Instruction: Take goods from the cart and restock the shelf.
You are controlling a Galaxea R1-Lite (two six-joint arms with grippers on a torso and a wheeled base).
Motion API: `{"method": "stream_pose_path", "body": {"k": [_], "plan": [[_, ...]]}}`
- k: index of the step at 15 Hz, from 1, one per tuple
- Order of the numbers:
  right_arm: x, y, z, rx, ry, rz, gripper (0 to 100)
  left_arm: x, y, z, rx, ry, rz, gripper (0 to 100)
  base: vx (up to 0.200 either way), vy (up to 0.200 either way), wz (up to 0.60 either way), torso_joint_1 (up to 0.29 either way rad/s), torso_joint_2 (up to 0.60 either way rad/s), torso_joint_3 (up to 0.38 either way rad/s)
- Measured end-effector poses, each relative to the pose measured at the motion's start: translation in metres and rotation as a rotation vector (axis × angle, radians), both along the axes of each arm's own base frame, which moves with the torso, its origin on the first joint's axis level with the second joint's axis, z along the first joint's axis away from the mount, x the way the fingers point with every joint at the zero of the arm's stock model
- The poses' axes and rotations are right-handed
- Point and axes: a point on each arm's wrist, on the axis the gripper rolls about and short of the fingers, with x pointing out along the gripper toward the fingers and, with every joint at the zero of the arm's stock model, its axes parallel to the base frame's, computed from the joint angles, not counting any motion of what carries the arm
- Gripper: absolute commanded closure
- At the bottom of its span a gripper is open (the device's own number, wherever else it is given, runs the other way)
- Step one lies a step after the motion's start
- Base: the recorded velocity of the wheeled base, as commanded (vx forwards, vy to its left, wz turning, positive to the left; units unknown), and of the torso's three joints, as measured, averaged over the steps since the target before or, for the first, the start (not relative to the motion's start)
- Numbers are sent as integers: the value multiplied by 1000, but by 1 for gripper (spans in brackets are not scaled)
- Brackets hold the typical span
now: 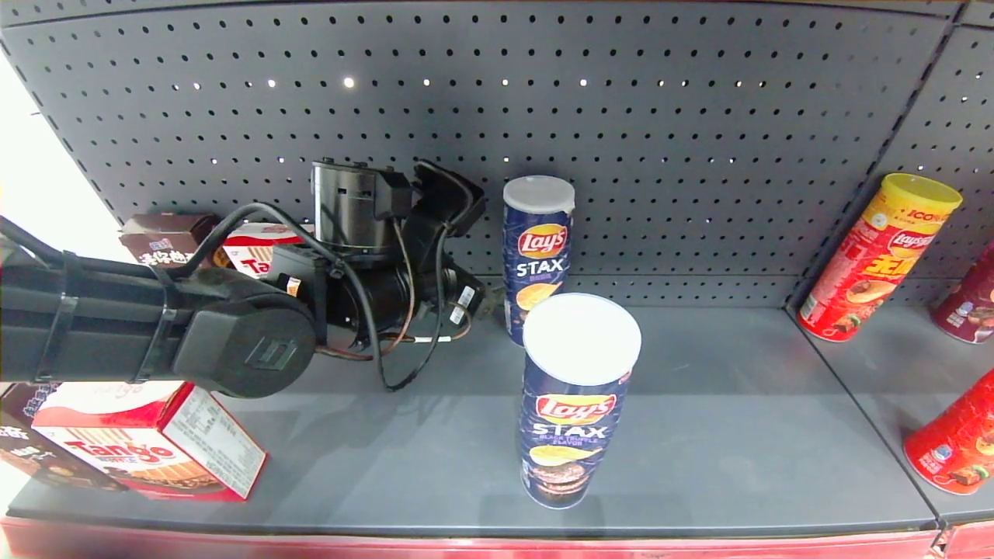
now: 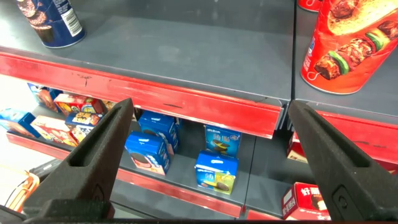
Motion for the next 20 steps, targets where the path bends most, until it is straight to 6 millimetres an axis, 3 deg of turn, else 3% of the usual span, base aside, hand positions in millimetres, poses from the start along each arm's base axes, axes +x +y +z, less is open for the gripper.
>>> {"method": "stream_pose_path", "body": {"k": [9,12,16,20], "plan": [[0,0,0,0,0,0,0,0,-3,-3,4,6,-6,0,0,0,0,0,0,0],[0,0,0,0,0,0,0,-7,2,9,-16,-13,-5,0,0,0,0,0,0,0],[0,0,0,0,0,0,0,-48,18,48,-103,-90,-19,0,0,0,0,0,0,0],[0,0,0,0,0,0,0,-124,48,71,-200,-136,-35,0,0,0,0,0,0,0]]}}
